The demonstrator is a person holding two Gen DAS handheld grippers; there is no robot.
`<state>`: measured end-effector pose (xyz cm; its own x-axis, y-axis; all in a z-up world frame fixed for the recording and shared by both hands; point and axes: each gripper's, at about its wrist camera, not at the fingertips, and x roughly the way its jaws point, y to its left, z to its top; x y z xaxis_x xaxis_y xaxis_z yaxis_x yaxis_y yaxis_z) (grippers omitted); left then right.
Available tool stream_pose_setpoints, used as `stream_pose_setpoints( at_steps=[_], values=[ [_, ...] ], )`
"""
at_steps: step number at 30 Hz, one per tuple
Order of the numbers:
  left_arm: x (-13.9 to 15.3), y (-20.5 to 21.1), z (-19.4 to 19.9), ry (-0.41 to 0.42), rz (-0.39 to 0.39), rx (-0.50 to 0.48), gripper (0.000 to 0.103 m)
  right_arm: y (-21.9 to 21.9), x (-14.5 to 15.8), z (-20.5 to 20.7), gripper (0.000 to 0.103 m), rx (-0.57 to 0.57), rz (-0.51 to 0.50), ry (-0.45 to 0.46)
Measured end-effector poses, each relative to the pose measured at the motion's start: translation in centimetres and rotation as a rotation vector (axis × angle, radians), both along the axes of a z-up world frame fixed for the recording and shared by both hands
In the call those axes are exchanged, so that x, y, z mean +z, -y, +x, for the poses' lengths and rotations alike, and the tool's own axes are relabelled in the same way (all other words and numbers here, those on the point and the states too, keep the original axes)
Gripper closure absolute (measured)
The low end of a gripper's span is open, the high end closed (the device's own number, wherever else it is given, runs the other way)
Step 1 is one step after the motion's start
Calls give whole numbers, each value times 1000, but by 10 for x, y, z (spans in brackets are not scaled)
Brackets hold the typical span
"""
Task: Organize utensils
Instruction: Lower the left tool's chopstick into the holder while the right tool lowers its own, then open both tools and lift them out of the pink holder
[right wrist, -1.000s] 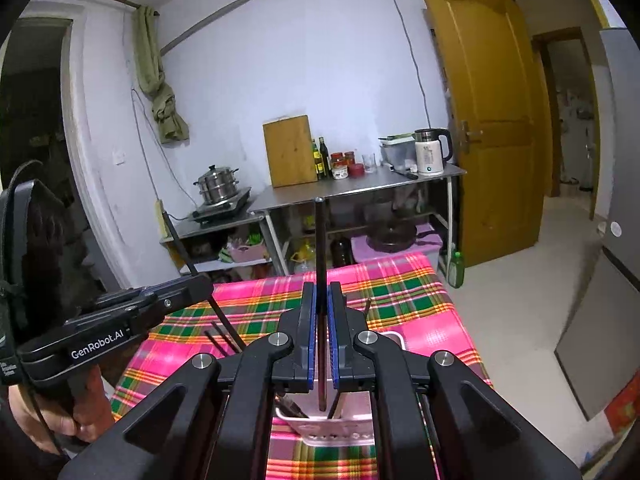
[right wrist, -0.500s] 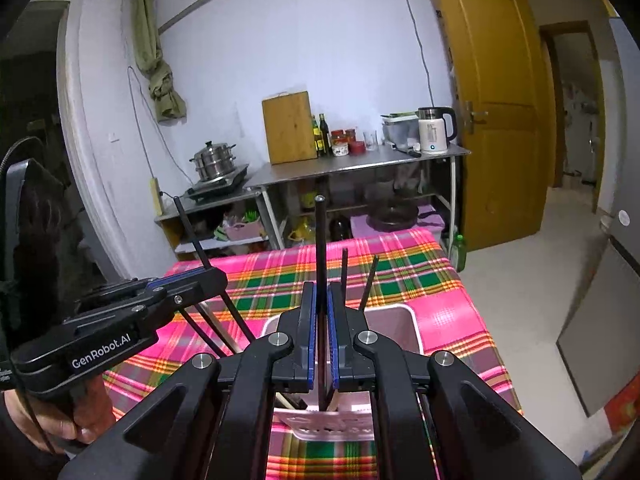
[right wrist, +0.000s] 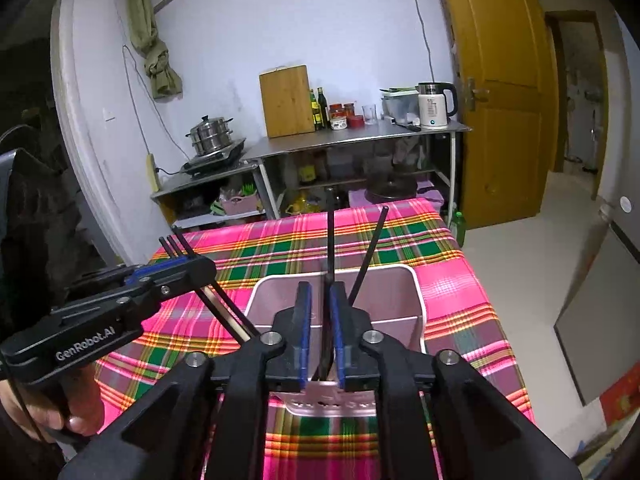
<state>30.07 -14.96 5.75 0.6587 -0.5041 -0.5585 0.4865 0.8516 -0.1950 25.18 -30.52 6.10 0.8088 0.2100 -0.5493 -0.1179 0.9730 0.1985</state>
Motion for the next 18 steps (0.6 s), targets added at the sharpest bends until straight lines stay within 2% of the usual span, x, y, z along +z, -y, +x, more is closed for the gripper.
stream_pose_setpoints(
  at_steps=[5,12,18],
  values=[
    [13,-14,-18,33,-29,-1,85,1,11,-14,80,-4,0,34],
    [28,-39,-48,72,-57,28,83,-1,24,-39,80,-9,-10,72],
    [19,-68,-75,62,-61,78,83,-7,22,-65,80,5,4,66]
  ],
)
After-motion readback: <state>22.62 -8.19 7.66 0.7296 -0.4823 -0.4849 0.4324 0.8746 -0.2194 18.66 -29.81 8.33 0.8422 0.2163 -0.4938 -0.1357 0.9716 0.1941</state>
